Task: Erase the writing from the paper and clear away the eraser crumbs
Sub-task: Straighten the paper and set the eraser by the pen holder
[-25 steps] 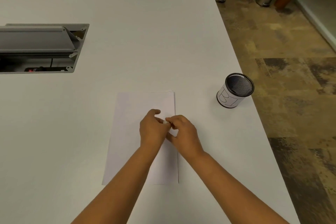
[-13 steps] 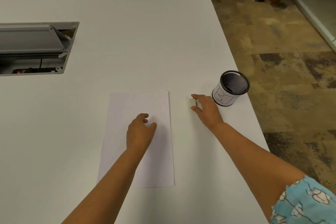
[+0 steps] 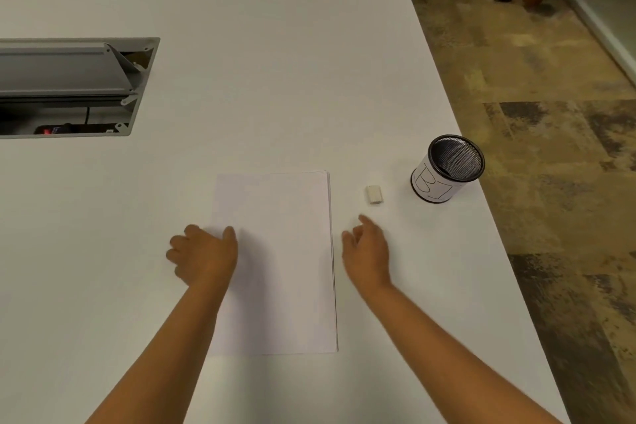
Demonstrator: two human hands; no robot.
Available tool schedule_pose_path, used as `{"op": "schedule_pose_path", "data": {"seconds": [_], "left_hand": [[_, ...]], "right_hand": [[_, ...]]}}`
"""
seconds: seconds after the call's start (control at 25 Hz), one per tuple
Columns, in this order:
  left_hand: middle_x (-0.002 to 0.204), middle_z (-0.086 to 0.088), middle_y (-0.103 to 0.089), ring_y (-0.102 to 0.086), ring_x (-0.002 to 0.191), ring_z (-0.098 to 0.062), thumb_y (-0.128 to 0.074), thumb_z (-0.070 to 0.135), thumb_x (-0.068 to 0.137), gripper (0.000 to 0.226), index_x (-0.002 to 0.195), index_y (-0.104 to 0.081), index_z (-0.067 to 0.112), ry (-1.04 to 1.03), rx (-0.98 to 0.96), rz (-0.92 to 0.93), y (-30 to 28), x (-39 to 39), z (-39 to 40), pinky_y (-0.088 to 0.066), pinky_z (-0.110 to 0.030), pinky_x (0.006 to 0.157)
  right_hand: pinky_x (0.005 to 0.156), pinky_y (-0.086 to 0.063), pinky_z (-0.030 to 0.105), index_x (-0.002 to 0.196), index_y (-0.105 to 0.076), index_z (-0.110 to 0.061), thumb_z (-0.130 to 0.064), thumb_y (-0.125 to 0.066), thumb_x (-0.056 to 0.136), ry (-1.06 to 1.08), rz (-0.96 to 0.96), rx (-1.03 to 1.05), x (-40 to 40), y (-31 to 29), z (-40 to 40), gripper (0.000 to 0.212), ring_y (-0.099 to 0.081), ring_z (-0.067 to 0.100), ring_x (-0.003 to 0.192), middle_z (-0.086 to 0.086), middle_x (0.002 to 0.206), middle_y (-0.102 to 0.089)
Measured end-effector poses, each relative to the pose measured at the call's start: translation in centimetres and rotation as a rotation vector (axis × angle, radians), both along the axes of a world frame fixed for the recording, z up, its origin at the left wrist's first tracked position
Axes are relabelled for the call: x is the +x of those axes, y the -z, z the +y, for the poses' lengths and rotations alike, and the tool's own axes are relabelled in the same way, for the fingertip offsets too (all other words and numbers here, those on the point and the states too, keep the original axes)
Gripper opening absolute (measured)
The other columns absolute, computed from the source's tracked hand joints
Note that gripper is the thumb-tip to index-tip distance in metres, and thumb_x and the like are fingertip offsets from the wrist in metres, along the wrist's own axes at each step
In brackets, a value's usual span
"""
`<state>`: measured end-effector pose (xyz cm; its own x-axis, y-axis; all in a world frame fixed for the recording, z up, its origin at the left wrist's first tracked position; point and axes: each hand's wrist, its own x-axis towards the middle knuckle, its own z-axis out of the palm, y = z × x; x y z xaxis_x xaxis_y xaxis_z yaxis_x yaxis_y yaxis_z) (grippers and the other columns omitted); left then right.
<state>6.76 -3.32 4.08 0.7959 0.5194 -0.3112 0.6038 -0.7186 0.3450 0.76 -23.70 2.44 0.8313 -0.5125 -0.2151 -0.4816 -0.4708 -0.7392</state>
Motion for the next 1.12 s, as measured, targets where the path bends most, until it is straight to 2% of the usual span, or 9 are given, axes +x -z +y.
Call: {"op": "schedule_pose_path", "data": {"seconds": [0.08,0.16,0.32,0.52,0.68,0.96,1.12], "left_hand": [[0.133,-0.025,-0.036,-0.033,0.122,-0.041,-0.052,0.043,0.087,0.065,0.129,-0.035,-0.004,-0.062,0.009,0.081,0.2,-0.7,0.4,-0.035,-0.052,0.096],[0.133,-0.024,-0.037,-0.033,0.122,-0.040,-0.050,0.040,0.089,0.062,0.129,-0.036,-0.005,-0.074,-0.029,0.081,0.3,-1.3,0.2,-0.035,-0.052,0.095],[0.132,-0.022,-0.039,-0.035,0.122,-0.038,-0.047,0.031,0.092,0.050,0.127,-0.039,-0.005,-0.073,-0.096,0.079,0.2,-1.6,0.1,-0.037,-0.050,0.094],[0.129,-0.022,-0.043,-0.039,0.120,-0.037,-0.044,0.022,0.093,0.039,0.122,-0.044,-0.005,-0.035,-0.115,0.083,-0.2,-1.8,0.0,-0.038,-0.047,0.093],[0.126,-0.021,-0.045,-0.041,0.118,-0.036,-0.042,0.019,0.094,0.035,0.120,-0.047,-0.005,0.002,-0.083,0.076,-0.3,-2.0,0.3,-0.039,-0.047,0.091],[0.116,-0.025,-0.052,-0.051,0.107,-0.039,-0.042,0.005,0.089,0.024,0.105,-0.055,-0.008,0.056,-0.097,0.087,-0.3,-1.8,0.4,-0.044,-0.042,0.083],[0.110,-0.024,-0.056,-0.055,0.101,-0.039,-0.044,0.002,0.085,0.021,0.099,-0.056,-0.007,0.056,-0.131,0.113,-0.2,-1.8,0.1,-0.045,-0.040,0.077]], "right_hand": [[0.094,-0.036,0.028,0.129,-0.041,-0.004,-0.006,-0.045,0.090,-0.034,0.127,0.038,-0.4,0.1,2.1,0.040,-0.047,0.027,0.112,0.015,0.118,-0.051],[0.095,-0.037,0.029,0.130,-0.040,-0.003,-0.001,-0.043,0.088,-0.053,0.196,0.025,0.3,-0.5,2.9,0.042,-0.044,0.027,0.117,0.015,0.124,-0.047],[0.093,-0.042,0.032,0.126,-0.044,-0.003,0.004,-0.044,0.085,-0.110,0.293,-0.016,1.7,-1.3,3.3,0.042,-0.046,0.029,0.114,0.017,0.125,-0.044],[0.093,-0.041,0.032,0.129,-0.043,-0.004,0.003,-0.044,0.086,-0.138,0.294,-0.057,2.0,-1.6,3.3,0.043,-0.046,0.030,0.115,0.017,0.126,-0.043],[0.089,-0.041,0.030,0.125,-0.045,-0.003,0.003,-0.044,0.085,-0.106,0.273,-0.063,1.7,-1.6,3.0,0.040,-0.047,0.030,0.111,0.017,0.123,-0.044],[0.094,-0.040,0.031,0.131,-0.043,-0.006,0.005,-0.041,0.086,-0.115,0.255,-0.064,0.1,-0.9,2.4,0.046,-0.046,0.029,0.116,0.016,0.128,-0.044],[0.086,-0.043,0.027,0.123,-0.051,-0.005,0.008,-0.039,0.084,-0.130,0.257,-0.041,0.4,-1.0,1.6,0.042,-0.051,0.029,0.107,0.016,0.117,-0.049]]}}
